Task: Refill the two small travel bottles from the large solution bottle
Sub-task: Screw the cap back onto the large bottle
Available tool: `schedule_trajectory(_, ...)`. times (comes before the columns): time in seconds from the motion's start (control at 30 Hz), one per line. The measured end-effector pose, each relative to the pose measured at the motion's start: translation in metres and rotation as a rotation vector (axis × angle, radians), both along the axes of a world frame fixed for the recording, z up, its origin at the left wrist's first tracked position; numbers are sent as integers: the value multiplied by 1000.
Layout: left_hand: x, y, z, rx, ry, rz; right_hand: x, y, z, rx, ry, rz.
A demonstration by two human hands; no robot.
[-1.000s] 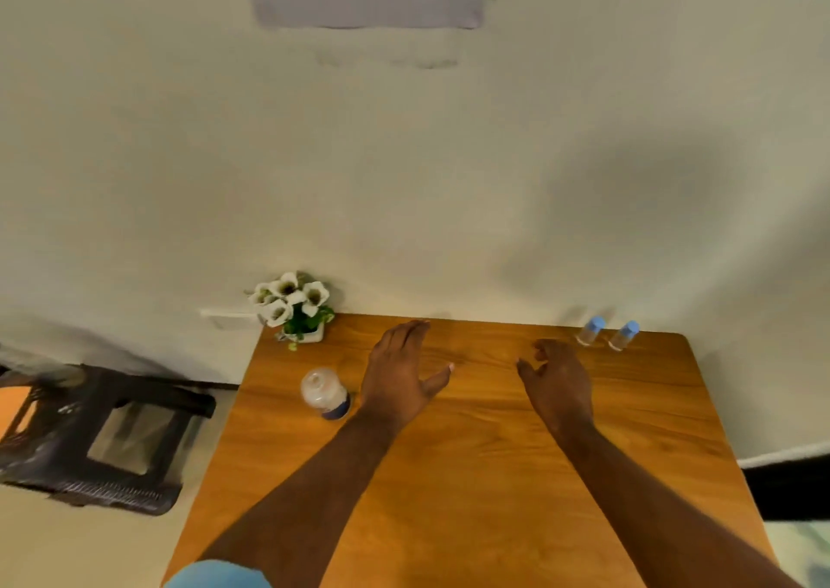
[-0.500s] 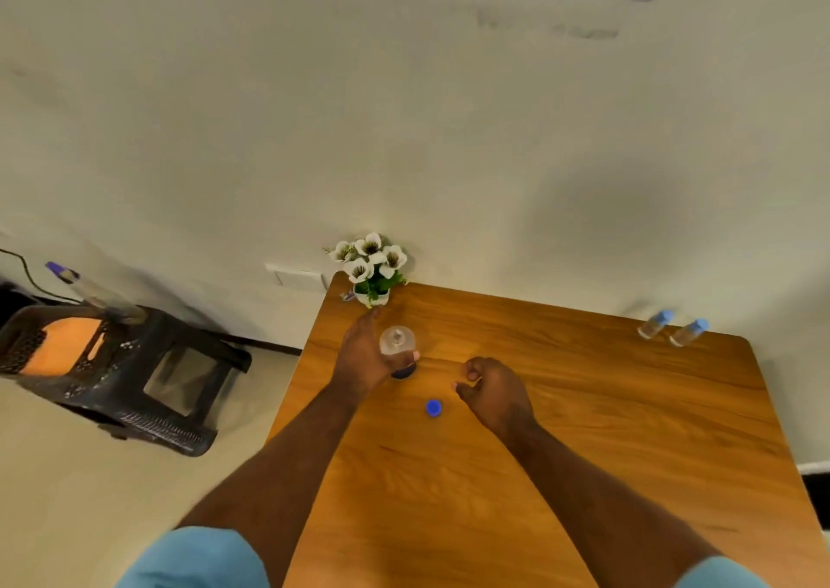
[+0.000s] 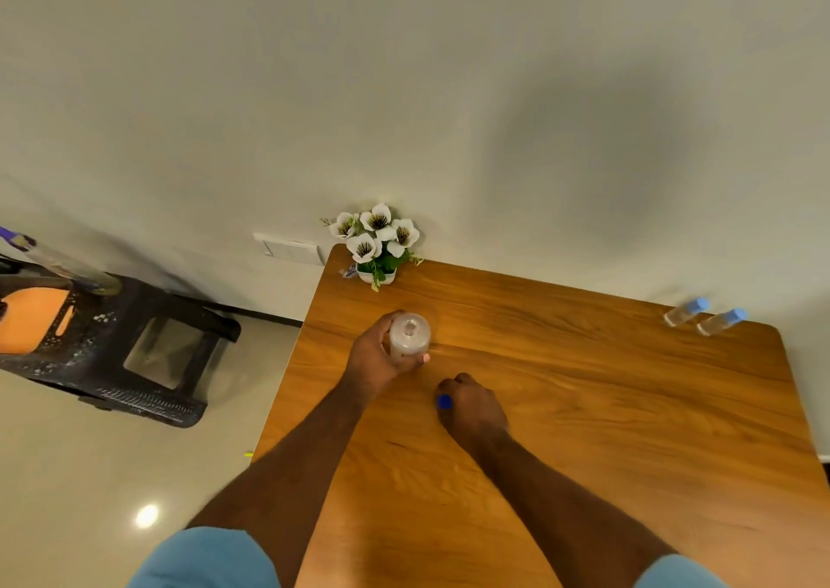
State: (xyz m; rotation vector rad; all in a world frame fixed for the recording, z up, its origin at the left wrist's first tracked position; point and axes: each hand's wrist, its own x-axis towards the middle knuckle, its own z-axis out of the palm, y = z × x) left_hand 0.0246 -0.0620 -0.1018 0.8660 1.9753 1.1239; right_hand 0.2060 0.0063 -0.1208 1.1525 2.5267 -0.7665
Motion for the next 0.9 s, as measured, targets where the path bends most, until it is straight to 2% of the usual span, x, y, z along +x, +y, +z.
schedule_trajectory(0.1, 0, -1, 7, 24, -9, -13, 6, 3, 10, -31, 122, -85)
schedule_trajectory(0.27, 4, 7, 38, 91, -30, -28, 18, 17, 50, -97, 457, -307)
schedule_trajectory(0.5, 24, 37, 114, 256, -39, -90, 24, 54, 171, -213, 970, -677)
schedule_trajectory(0.6, 41, 52, 162, 346, -16, -139, 29, 71, 242, -219, 1182, -631)
schedule_trajectory(0.67, 52, 64, 193, 394, -13, -161, 31, 80, 289, -189, 1255, -569)
schedule_trajectory(0.8, 75, 90, 262, 490, 33, -197, 45, 94, 375, -157, 1295, -412)
schedule_trajectory(0.9, 94, 106, 313, 541, 66, -239, 59, 102, 419, -47, 1271, -304)
